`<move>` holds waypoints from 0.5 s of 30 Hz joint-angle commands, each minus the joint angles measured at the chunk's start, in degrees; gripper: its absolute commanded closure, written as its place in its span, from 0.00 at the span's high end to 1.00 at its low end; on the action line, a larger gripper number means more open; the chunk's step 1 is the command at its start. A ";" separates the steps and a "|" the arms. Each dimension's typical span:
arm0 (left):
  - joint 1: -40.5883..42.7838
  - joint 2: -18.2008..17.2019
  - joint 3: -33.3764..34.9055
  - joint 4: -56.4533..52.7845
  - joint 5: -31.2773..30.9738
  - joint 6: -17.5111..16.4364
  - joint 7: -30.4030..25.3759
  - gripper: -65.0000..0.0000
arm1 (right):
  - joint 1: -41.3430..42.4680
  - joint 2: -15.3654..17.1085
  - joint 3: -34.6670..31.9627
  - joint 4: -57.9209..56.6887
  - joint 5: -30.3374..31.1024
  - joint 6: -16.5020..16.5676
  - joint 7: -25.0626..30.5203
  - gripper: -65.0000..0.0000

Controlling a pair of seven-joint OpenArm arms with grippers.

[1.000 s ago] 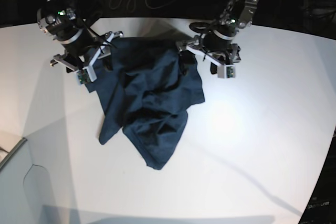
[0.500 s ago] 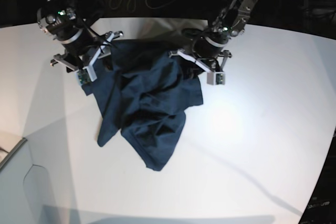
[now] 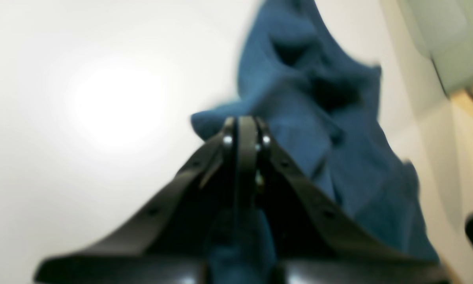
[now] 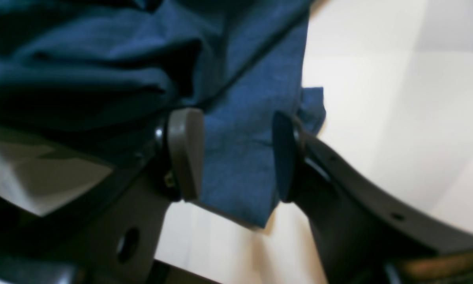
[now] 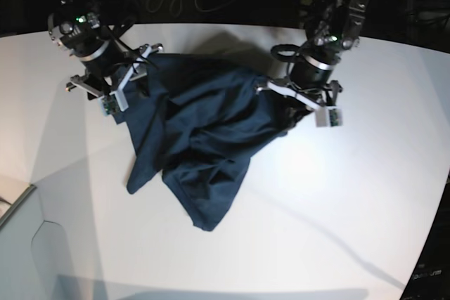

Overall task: Layout the t-shirt on the table in an organized manner, then fold the t-shirt properly
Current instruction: 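Grasp another shirt edge with the left gripper and pull it apart, then lift and swing the shirt with both grippers to spread it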

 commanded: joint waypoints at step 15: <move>4.49 -1.70 -16.87 3.92 -0.01 -0.49 -1.11 0.00 | 8.44 -0.34 0.24 -13.12 0.69 0.88 1.28 0.44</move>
